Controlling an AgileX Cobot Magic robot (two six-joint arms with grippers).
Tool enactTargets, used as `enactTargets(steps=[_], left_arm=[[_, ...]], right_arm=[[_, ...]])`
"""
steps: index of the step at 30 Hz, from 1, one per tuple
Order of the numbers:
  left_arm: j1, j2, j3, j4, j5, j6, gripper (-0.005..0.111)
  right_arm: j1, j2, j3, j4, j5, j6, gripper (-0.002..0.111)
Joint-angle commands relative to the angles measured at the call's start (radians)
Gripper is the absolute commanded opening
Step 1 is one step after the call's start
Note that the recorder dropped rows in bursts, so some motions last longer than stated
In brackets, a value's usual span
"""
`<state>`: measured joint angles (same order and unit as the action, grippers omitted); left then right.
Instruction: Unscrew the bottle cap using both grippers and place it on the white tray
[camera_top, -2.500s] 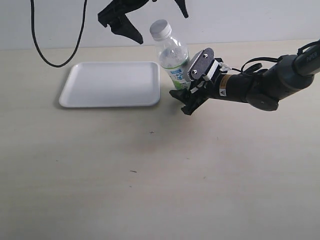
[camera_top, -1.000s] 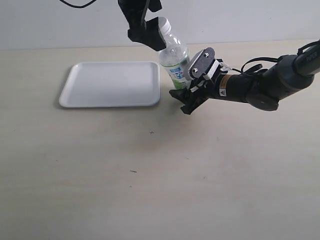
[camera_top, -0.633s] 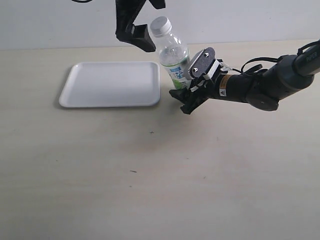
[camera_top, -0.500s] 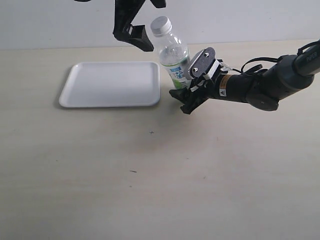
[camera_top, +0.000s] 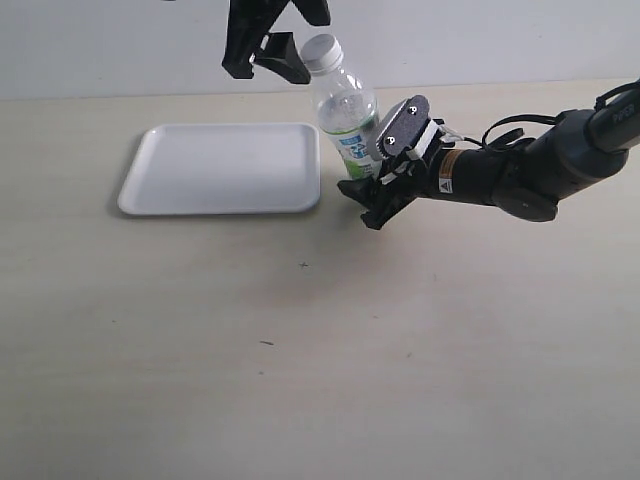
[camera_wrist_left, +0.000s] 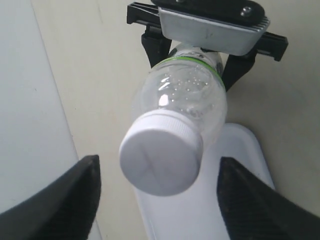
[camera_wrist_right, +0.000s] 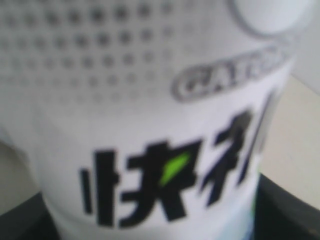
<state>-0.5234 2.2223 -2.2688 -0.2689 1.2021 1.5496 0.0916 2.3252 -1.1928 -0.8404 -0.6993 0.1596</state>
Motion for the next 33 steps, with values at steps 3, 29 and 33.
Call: enactTargets(steps=[3, 29, 33], left_arm=[[0.002, -0.014, -0.003, -0.026, -0.004, 0.044, 0.058], [0.002, 0.001, -0.003, -0.060, -0.013, 0.121, 0.058], [0.002, 0.011, -0.003, -0.060, -0.013, 0.121, 0.058]], right_arm=[[0.002, -0.008, -0.001, -0.011, -0.007, 0.000, 0.000], [0.002, -0.008, -0.001, -0.016, -0.007, 0.000, 0.000], [0.002, -0.008, -0.001, -0.016, -0.007, 0.000, 0.000]])
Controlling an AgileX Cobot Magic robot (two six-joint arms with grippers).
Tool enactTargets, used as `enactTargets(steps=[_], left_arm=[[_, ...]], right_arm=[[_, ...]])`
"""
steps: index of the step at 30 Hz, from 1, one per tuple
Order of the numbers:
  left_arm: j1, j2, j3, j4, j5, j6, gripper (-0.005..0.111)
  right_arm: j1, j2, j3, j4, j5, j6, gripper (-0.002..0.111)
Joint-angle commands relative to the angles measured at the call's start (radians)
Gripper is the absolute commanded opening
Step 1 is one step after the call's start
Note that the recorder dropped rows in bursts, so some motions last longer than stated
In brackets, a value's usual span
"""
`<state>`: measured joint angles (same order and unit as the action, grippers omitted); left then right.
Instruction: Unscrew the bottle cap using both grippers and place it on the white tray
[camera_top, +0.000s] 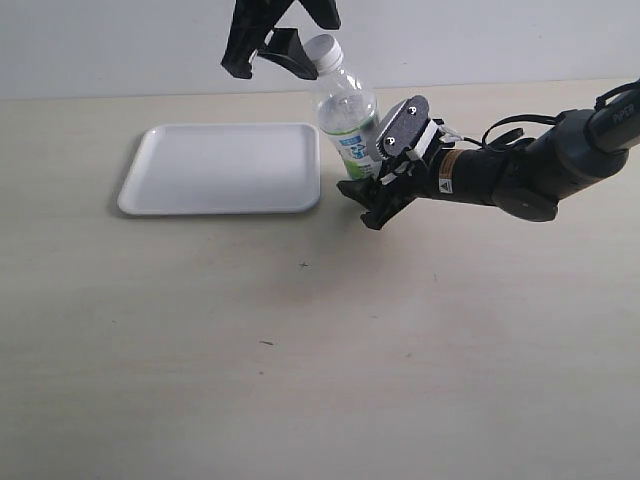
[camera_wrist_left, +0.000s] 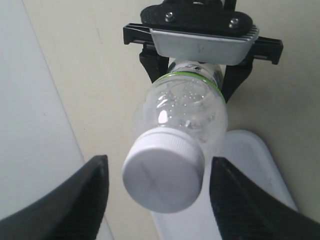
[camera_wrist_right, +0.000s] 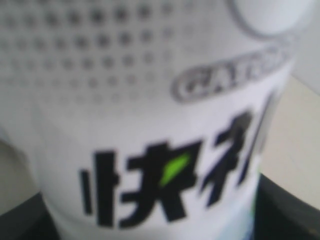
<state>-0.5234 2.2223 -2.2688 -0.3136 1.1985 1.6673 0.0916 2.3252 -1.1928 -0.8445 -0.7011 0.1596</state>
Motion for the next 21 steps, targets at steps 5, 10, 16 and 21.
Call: enactTargets(steps=[5, 10, 16, 21], left_arm=[[0.002, 0.004, -0.003, -0.015, -0.009, 0.003, 0.058], [0.002, -0.006, -0.003, -0.015, 0.006, -0.001, 0.038], [0.002, -0.006, -0.003, -0.015, 0.023, -0.013, 0.000], [0.002, -0.006, -0.003, -0.015, 0.023, -0.087, 0.000]], right_arm=[[0.002, -0.008, -0.001, -0.012, -0.005, 0.000, 0.000], [0.002, -0.008, -0.001, -0.012, -0.005, -0.002, 0.000], [0.002, -0.008, -0.001, -0.012, -0.005, -0.002, 0.000], [0.002, -0.008, -0.001, -0.012, -0.005, -0.002, 0.000]])
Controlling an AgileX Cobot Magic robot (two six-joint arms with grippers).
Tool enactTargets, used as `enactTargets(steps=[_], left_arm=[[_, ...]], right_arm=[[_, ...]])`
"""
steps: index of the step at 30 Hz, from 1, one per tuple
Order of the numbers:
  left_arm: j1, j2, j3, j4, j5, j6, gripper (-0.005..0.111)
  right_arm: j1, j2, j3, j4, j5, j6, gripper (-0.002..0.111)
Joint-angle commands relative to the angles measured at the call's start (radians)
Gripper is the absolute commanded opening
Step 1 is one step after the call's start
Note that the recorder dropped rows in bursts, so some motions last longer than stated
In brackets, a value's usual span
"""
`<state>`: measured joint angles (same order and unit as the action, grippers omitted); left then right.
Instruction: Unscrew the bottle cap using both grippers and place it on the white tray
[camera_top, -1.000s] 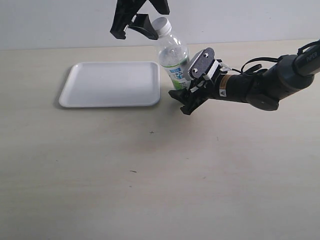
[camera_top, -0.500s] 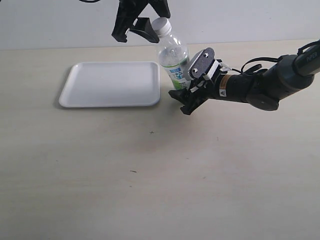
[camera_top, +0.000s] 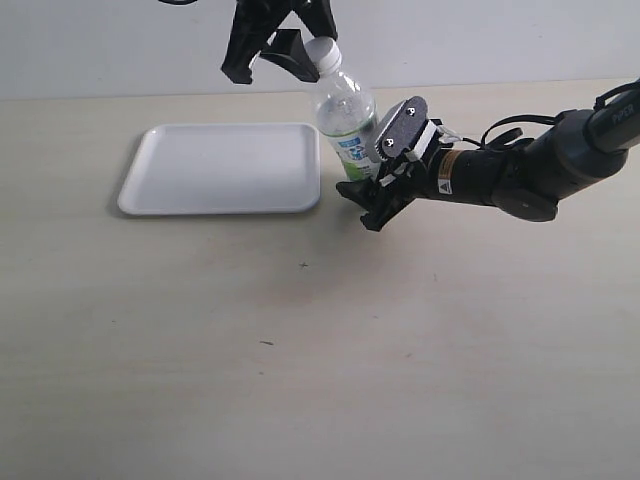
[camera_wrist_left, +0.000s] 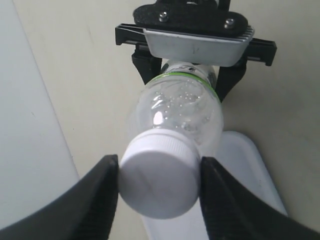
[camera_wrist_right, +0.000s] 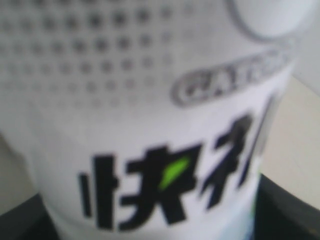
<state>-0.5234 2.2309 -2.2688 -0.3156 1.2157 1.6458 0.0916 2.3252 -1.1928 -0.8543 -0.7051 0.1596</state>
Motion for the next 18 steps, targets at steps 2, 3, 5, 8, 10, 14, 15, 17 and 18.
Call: enactTargets(steps=[2, 3, 5, 8, 10, 14, 15, 17, 18], left_arm=[[0.002, -0.015, -0.003, -0.013, 0.005, -0.108, 0.000], [0.002, -0.017, -0.003, -0.013, 0.005, -0.131, 0.000], [0.002, -0.016, -0.003, -0.011, 0.005, -0.184, 0.000], [0.002, -0.016, -0.003, -0.011, 0.005, -0.316, 0.000], [-0.002, -0.019, -0.003, -0.011, 0.005, -0.391, 0.000], [-0.017, -0.025, -0.003, -0.014, 0.005, -0.484, 0.000], [-0.021, -0.025, -0.003, -0.014, 0.005, -0.515, 0.000], [-0.029, -0.025, -0.003, -0.007, 0.005, -0.563, 0.000], [-0.034, -0.025, -0.003, -0.005, 0.005, -0.590, 0.000]], right_arm=[[0.002, -0.008, -0.001, -0.002, -0.001, -0.002, 0.000], [0.002, -0.008, -0.001, -0.002, -0.001, -0.002, 0.000], [0.002, -0.008, -0.001, -0.002, -0.001, -0.002, 0.000], [0.002, -0.008, -0.001, -0.002, -0.001, -0.002, 0.000], [0.002, -0.008, -0.001, -0.002, -0.001, -0.002, 0.000], [0.002, -0.008, -0.001, -0.002, -0.001, -0.002, 0.000], [0.002, -0.008, -0.001, -0.002, -0.001, -0.002, 0.000], [0.002, -0.008, -0.001, -0.002, -0.001, -0.002, 0.000], [0.002, -0.008, -0.001, -0.002, -0.001, -0.002, 0.000]])
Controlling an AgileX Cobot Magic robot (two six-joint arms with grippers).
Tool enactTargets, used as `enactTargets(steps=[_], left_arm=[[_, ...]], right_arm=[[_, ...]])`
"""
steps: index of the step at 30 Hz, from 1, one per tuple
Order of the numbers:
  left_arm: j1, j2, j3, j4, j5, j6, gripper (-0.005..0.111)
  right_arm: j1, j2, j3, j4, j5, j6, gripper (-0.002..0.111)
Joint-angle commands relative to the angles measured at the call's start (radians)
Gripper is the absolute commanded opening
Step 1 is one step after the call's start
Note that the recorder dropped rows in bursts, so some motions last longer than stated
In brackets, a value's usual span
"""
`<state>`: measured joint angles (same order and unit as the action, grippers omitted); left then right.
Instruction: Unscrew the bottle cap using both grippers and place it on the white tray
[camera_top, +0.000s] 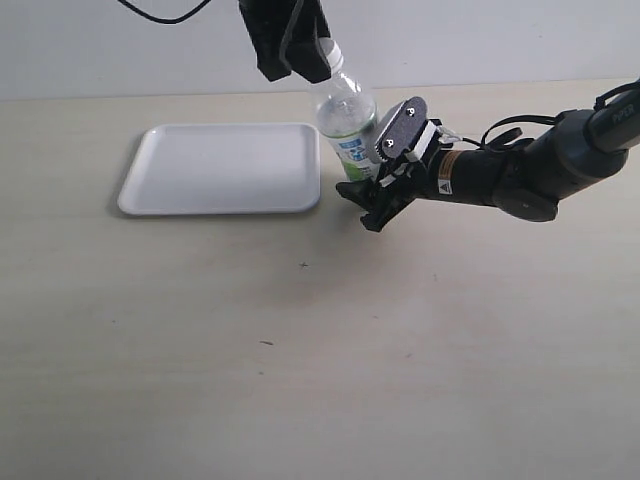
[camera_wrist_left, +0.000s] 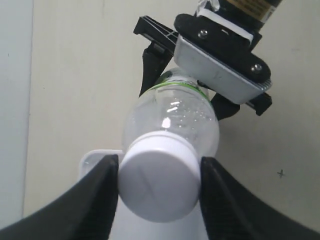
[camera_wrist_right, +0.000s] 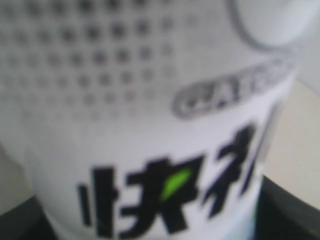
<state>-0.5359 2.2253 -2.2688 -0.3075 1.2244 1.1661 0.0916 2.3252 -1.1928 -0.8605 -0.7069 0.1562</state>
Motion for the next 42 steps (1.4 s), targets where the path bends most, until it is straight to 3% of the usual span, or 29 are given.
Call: enactTargets(steps=[1, 19, 42], left_arm=[[-0.024, -0.019, -0.003, -0.010, -0.003, -0.141, 0.000], [-0.035, -0.019, -0.003, 0.058, -0.003, -0.729, 0.000], [-0.035, -0.019, -0.003, 0.058, -0.003, -1.264, 0.000]], right_arm=[[0.002, -0.008, -0.001, 0.004, 0.001, 0.002, 0.000], [0.002, -0.008, -0.001, 0.004, 0.003, 0.002, 0.000], [0.002, -0.008, -0.001, 0.004, 0.016, 0.002, 0.000]])
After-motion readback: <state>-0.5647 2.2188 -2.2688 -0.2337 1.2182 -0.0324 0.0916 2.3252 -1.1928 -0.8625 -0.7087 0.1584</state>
